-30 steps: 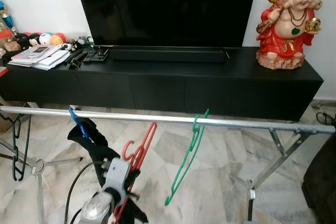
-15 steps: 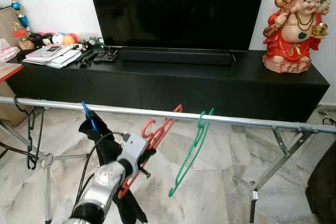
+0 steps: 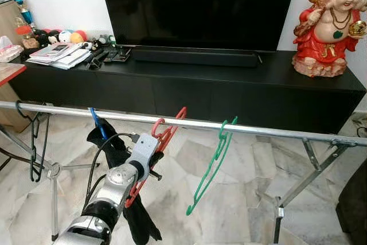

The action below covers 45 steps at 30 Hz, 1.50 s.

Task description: Hang hanger

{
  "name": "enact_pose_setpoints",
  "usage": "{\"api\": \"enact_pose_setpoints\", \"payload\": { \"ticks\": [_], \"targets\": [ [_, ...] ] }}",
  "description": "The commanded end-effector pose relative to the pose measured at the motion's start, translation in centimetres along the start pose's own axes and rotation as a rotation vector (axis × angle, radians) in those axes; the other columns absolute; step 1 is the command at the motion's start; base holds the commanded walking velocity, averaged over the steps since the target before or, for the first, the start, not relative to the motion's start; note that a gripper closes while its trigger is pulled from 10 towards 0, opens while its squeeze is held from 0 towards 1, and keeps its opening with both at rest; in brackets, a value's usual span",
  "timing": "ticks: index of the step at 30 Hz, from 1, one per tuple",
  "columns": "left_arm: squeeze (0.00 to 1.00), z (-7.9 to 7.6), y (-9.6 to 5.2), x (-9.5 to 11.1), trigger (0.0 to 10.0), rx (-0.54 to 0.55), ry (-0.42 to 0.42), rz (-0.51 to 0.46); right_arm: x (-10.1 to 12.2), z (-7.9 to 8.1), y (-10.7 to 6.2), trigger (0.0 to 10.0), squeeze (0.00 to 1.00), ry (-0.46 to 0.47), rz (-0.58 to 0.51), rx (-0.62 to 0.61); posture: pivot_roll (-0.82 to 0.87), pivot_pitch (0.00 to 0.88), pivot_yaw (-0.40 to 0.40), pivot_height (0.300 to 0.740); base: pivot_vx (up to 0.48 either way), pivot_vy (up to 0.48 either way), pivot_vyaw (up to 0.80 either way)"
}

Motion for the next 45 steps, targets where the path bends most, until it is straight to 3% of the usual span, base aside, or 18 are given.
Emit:
{"api": "enact_pose_setpoints", "payload": {
  "ticks": [1,10,18,26,27,28,29,35,40,45],
  "targets": [
    [0.00,0.5,0.3,0.8,10.0,0.012,-0.002,-0.007,-0.5,0.1,-0.1,10.0,0.00,0.003,0.014,0.002,-0.02,0.013,0.040,0.740,0.000,0.000,0.00],
    [0.00,1.3,1.0,2.2,10.0,0.053,-0.013,0.009,-0.7,0.1,-0.1,10.0,0.00,0.004,0.016,-0.001,-0.03,0.000,0.053,0.740,0.000,0.000,0.00],
    [0.00,0.6,0.8,-1.0,10.0,0.049,-0.100,0.192,-1.2,0.2,-0.2,10.0,0.00,0.001,0.027,0.002,-0.05,0.000,0.079,0.740,0.000,0.000,0.00],
    [0.00,-0.4,0.3,-2.7,10.0,0.037,-0.141,0.248,-1.0,0.0,-0.2,10.0,0.00,0.014,0.016,-0.010,-0.05,0.000,0.070,0.740,0.000,0.000,0.00],
    [0.89,-0.4,0.4,-2.5,10.0,0.046,-0.167,0.212,-1.0,0.0,-0.2,10.0,0.00,0.016,0.017,-0.012,-0.04,0.000,0.069,0.740,0.000,0.000,0.00],
    [0.89,-0.4,0.4,-2.4,10.0,0.048,-0.174,0.202,-1.0,0.0,-0.2,10.0,0.00,0.017,0.017,-0.012,-0.04,0.000,0.069,0.740,0.000,0.000,0.00],
    [1.00,-0.3,0.3,-2.2,10.0,0.056,-0.181,0.179,-1.0,0.0,-0.2,10.0,0.00,0.017,0.018,-0.012,-0.04,0.000,0.067,0.740,0.000,0.000,0.00],
    [1.00,0.7,-0.6,-1.6,10.0,0.128,-0.248,0.034,-0.8,0.1,-0.1,10.0,0.00,0.008,0.021,-0.003,-0.01,0.010,0.056,0.740,0.000,0.000,0.00],
    [1.00,1.2,-1.5,-1.2,10.0,0.166,-0.224,-0.028,-0.7,0.2,-0.1,10.0,0.00,0.001,0.021,0.003,0.00,0.010,0.055,0.740,0.000,0.000,0.00],
    [1.00,1.8,-3.7,-0.3,10.0,0.219,-0.247,-0.138,-0.7,0.3,-0.1,10.0,0.00,0.001,0.019,0.007,0.00,0.009,0.060,0.740,0.000,0.000,0.00]
  ]
}}
Point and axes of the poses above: a point about 5 cm out from each wrist's last joint towards the gripper, its own y axis pointing out of the wrist towards the gripper, its own x axis along the axis of the wrist's last joint, z = x × y, the point moved 5 cm from there along y, pointing out of the wrist towards the gripper, and after that the axes turned 15 degrees about y, right-handed, at the moved point
